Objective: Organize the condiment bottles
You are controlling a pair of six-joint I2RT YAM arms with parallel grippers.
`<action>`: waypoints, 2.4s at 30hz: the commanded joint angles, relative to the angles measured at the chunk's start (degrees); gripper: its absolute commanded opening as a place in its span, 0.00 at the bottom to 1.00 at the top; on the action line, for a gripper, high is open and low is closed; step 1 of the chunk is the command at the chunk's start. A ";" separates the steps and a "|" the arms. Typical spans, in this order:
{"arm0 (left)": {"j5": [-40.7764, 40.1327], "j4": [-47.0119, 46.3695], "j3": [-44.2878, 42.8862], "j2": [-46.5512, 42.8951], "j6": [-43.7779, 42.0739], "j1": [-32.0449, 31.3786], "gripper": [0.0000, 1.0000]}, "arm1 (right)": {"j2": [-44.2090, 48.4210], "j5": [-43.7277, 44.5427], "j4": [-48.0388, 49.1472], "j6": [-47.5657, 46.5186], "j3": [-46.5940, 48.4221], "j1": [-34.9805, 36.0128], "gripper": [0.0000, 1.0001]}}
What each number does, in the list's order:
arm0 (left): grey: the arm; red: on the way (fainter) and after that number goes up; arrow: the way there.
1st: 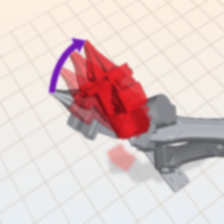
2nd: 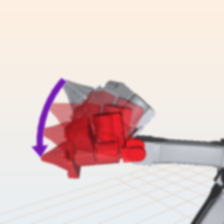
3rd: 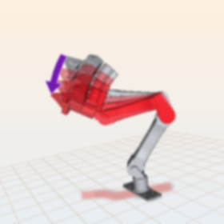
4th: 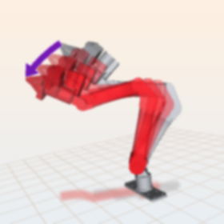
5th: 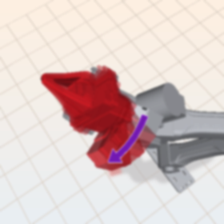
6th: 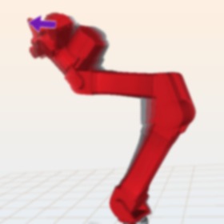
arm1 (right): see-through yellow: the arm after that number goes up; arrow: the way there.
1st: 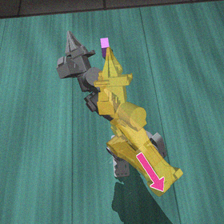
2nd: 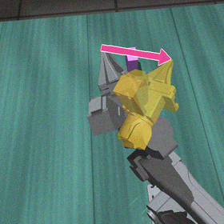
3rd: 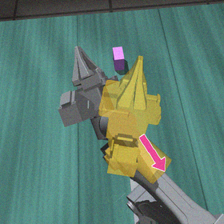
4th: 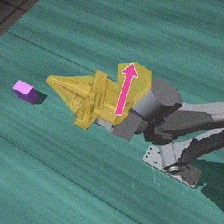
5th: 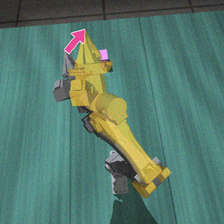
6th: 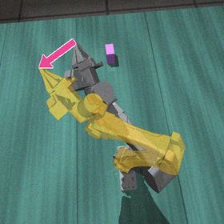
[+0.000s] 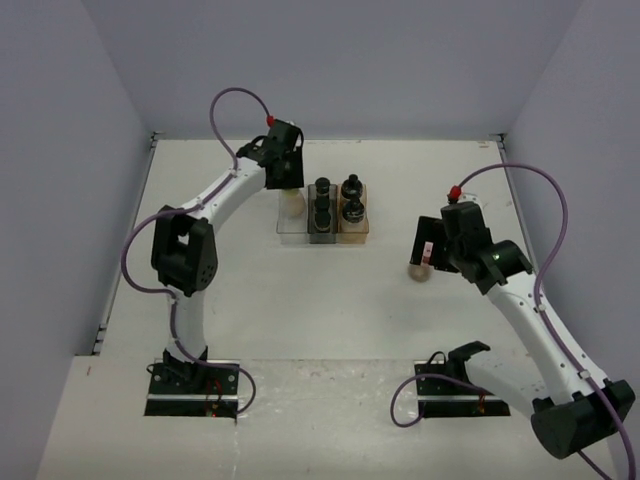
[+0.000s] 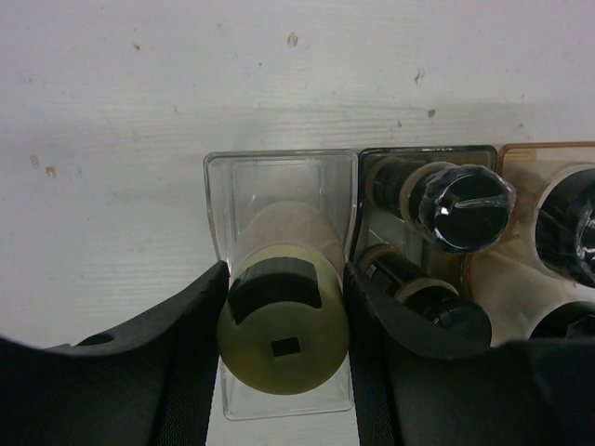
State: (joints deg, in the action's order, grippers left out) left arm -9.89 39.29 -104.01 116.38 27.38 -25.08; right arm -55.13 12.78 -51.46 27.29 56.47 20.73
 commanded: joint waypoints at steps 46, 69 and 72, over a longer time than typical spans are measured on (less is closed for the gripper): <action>-8.99 -0.18 20.68 -39.71 1.63 -1.99 1.00 | -12.02 0.76 7.00 -1.89 4.79 -4.57 0.16; -30.27 4.14 44.41 -65.83 0.66 0.56 1.00 | -35.64 -0.56 -4.87 -1.97 45.03 26.11 0.16; -31.41 3.52 45.82 -68.20 0.83 0.73 1.00 | -42.74 0.06 -5.66 -2.85 52.41 27.69 0.16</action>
State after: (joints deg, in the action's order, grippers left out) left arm -36.84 46.02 -58.96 51.07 28.29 -24.86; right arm -93.47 11.53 -55.79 25.87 102.65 47.16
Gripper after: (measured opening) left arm 0.998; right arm 0.506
